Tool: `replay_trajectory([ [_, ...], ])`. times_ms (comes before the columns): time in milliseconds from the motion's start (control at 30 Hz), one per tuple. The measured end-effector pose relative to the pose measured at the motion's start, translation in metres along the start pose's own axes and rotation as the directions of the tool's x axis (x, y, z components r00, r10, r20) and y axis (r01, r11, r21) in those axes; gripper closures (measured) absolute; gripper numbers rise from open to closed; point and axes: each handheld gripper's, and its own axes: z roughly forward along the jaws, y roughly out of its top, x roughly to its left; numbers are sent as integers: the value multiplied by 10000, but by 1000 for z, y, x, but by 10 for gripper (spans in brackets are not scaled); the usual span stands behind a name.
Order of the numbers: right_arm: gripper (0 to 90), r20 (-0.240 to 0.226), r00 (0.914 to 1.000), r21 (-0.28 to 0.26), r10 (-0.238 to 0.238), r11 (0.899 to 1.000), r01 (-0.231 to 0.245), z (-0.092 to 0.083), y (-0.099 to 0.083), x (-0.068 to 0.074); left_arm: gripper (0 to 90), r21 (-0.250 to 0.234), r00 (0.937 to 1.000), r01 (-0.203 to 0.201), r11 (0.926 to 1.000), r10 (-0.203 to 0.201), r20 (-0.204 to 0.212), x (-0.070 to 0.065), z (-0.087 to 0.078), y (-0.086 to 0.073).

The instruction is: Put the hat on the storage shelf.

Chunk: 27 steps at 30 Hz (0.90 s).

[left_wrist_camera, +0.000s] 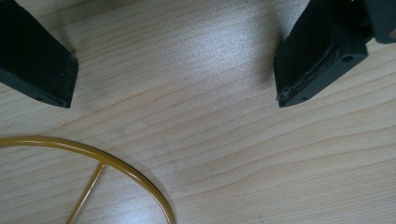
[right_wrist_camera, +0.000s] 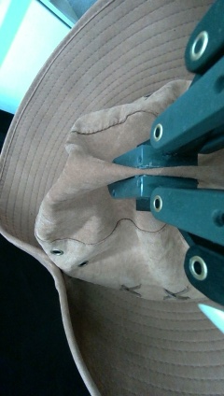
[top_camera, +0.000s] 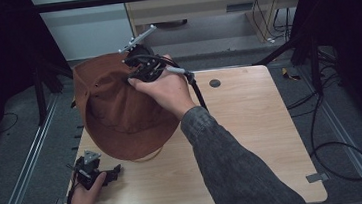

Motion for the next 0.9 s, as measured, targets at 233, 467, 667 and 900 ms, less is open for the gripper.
replay_trajectory([
  [233,889,-75,10000,148,25,9999,-24,12,2,-3,0,32,10000,-39,10000,39,48,0,0,1],
  [467,885,-149,9999,398,61,9992,-55,25,-1,-6,0,20,10000,-44,10000,43,64,1,1,1],
  [667,875,-177,9998,518,-23,9987,32,31,-2,-2,0,15,10000,-38,10000,38,62,0,1,1],
  [900,831,-202,9996,479,-187,9987,197,35,-4,3,0,7,10000,-51,10000,51,48,0,1,1],
])
